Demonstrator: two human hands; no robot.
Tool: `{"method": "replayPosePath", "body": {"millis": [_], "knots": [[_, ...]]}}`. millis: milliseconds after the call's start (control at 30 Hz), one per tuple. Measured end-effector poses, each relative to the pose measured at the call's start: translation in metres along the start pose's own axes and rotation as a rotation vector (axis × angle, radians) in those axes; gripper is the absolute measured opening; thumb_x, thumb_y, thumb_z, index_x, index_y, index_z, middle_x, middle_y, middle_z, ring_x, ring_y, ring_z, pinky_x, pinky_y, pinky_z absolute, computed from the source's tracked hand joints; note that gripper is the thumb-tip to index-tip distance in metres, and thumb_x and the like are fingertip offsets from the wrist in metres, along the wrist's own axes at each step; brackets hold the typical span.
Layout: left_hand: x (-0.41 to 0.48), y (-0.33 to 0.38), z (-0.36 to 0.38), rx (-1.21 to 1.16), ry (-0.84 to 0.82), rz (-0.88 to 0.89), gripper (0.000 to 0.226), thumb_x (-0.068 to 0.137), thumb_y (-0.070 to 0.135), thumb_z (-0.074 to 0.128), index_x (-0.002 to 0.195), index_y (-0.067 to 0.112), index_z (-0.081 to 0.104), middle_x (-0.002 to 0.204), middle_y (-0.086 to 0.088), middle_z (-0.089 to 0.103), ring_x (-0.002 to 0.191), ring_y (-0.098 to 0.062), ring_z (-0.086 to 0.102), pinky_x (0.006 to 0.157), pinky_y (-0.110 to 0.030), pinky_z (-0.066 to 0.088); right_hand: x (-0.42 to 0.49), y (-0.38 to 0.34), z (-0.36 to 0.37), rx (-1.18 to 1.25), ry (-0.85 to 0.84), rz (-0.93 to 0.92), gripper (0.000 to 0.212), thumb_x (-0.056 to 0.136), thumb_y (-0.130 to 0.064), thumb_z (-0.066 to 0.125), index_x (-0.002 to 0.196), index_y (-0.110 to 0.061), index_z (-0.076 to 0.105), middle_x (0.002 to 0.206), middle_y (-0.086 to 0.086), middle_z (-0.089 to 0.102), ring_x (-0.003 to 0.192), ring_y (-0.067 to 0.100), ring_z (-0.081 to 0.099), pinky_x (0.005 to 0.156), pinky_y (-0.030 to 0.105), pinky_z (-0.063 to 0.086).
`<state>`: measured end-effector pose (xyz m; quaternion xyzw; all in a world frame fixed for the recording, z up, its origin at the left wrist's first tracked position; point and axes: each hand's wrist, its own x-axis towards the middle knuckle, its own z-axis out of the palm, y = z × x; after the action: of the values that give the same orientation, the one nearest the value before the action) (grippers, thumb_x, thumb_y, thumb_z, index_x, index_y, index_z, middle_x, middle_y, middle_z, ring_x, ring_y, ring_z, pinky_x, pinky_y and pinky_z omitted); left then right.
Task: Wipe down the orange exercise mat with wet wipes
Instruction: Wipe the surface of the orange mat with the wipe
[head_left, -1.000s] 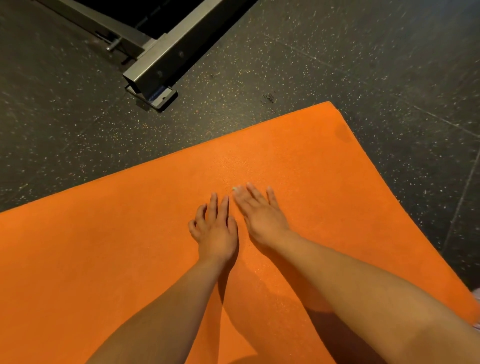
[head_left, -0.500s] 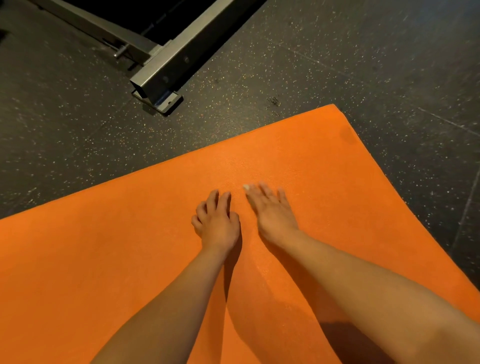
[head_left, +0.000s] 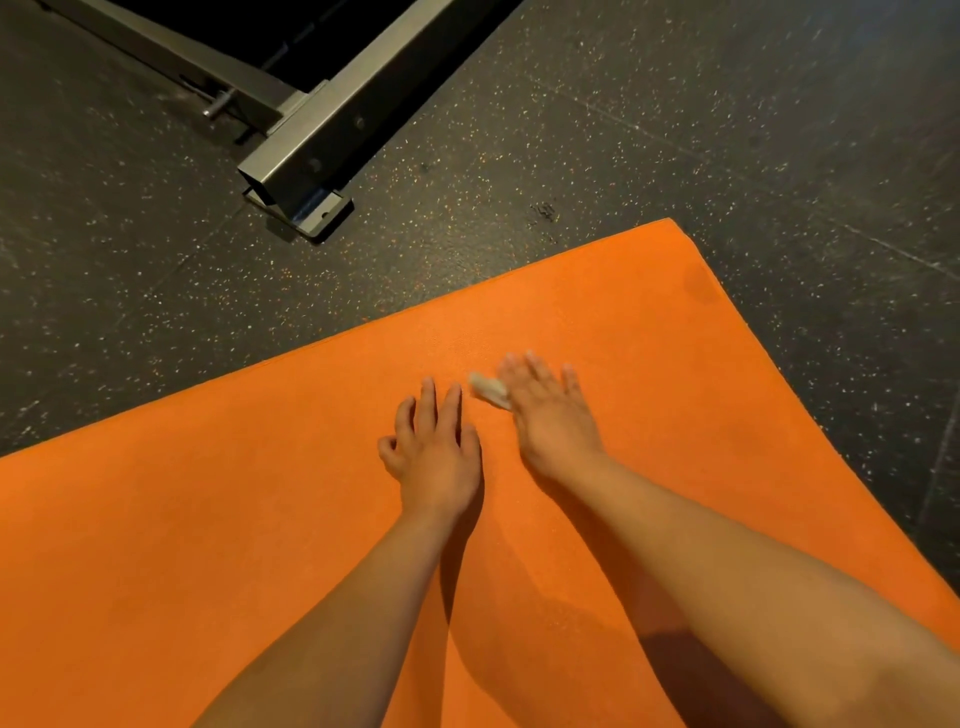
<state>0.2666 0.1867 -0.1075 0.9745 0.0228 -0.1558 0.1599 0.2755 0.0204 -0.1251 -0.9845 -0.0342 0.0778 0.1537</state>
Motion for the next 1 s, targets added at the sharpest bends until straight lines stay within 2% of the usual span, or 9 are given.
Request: {"method": "replayPosePath", "body": {"millis": [133, 200, 267, 367, 500, 600, 700, 767, 1000], "knots": [[0.0, -0.002, 0.001, 0.028, 0.019, 0.003, 0.055, 0.103, 0.049, 0.032, 0.156, 0.044, 0.019, 0.168, 0.011, 0.002, 0.15, -0.02, 0.003, 0.107, -0.048, 0.011, 0.005, 0.01, -0.007, 0.052, 0.08, 0.114, 0.065, 0.103, -0.01, 0.042, 0.162, -0.023, 0.018, 0.168, -0.004, 0.017, 0.157, 0.016, 0.0, 0.126, 0.048, -0.002], [0.0, 0.002, 0.001, -0.003, 0.02, -0.016, 0.054, 0.102, 0.046, 0.036, 0.155, 0.043, 0.023, 0.168, 0.01, 0.003, 0.15, -0.02, 0.004, 0.108, -0.049, 0.011, -0.001, -0.008, -0.001, 0.166, 0.146, 0.035, 0.056, 0.1, -0.011, 0.048, 0.155, -0.019, 0.038, 0.159, 0.005, 0.039, 0.15, 0.024, 0.023, 0.123, 0.05, 0.019], [0.003, 0.007, 0.001, -0.069, 0.037, -0.04, 0.051, 0.102, 0.042, 0.039, 0.152, 0.042, 0.03, 0.168, 0.01, 0.007, 0.15, -0.019, 0.005, 0.109, -0.05, 0.011, -0.006, -0.024, 0.008, 0.233, 0.188, -0.096, 0.043, 0.096, -0.014, 0.058, 0.138, -0.02, 0.056, 0.133, 0.007, 0.057, 0.126, 0.028, 0.046, 0.107, 0.045, 0.04], [0.008, 0.01, 0.001, -0.102, 0.073, -0.014, 0.055, 0.099, 0.031, 0.045, 0.152, 0.04, 0.033, 0.167, 0.011, 0.01, 0.15, -0.018, 0.007, 0.111, -0.051, 0.012, -0.006, -0.031, 0.013, 0.245, 0.17, -0.175, 0.033, 0.093, -0.016, 0.062, 0.124, -0.025, 0.062, 0.109, -0.001, 0.058, 0.104, 0.024, 0.05, 0.09, 0.037, 0.039], [0.017, 0.013, 0.004, -0.102, 0.037, 0.044, 0.059, 0.099, 0.03, 0.043, 0.155, 0.041, 0.026, 0.168, 0.011, 0.004, 0.152, -0.015, -0.003, 0.117, -0.053, 0.005, 0.003, -0.016, 0.01, 0.221, 0.151, -0.227, 0.03, 0.089, -0.012, 0.069, 0.116, -0.027, 0.068, 0.104, 0.001, 0.056, 0.096, 0.026, 0.051, 0.08, 0.036, 0.035], [0.018, 0.014, 0.006, -0.137, 0.028, 0.037, 0.055, 0.101, 0.034, 0.039, 0.154, 0.041, 0.026, 0.168, 0.011, 0.003, 0.152, -0.014, -0.005, 0.117, -0.054, 0.0, 0.02, 0.013, 0.001, 0.267, 0.279, -0.027, 0.026, 0.087, -0.006, 0.073, 0.105, -0.024, 0.077, 0.098, 0.006, 0.058, 0.091, 0.032, 0.055, 0.076, 0.037, 0.04], [0.016, 0.014, 0.007, -0.121, 0.04, 0.035, 0.057, 0.101, 0.035, 0.039, 0.155, 0.04, 0.025, 0.168, 0.01, 0.004, 0.153, -0.016, -0.005, 0.118, -0.055, -0.001, 0.027, 0.032, -0.008, 0.25, 0.389, 0.253, 0.035, 0.084, 0.005, 0.068, 0.112, -0.014, 0.076, 0.108, 0.012, 0.061, 0.097, 0.038, 0.056, 0.081, 0.045, 0.048], [0.016, 0.015, 0.009, -0.088, 0.044, 0.031, 0.057, 0.101, 0.036, 0.037, 0.156, 0.04, 0.022, 0.169, 0.009, 0.003, 0.153, -0.017, -0.006, 0.118, -0.055, -0.002, 0.021, 0.019, -0.008, 0.202, 0.388, 0.3, 0.041, 0.087, 0.002, 0.064, 0.126, -0.01, 0.069, 0.122, 0.014, 0.06, 0.106, 0.038, 0.054, 0.089, 0.05, 0.048], [0.016, 0.016, 0.011, -0.069, 0.054, 0.029, 0.053, 0.104, 0.039, 0.032, 0.156, 0.04, 0.022, 0.168, 0.01, 0.003, 0.154, -0.017, -0.004, 0.118, -0.055, 0.001, 0.0, -0.018, 0.017, 0.188, 0.085, -0.147, 0.048, 0.099, -0.02, 0.053, 0.147, -0.018, 0.052, 0.157, 0.004, 0.043, 0.141, 0.029, 0.042, 0.114, 0.046, 0.034]]}}
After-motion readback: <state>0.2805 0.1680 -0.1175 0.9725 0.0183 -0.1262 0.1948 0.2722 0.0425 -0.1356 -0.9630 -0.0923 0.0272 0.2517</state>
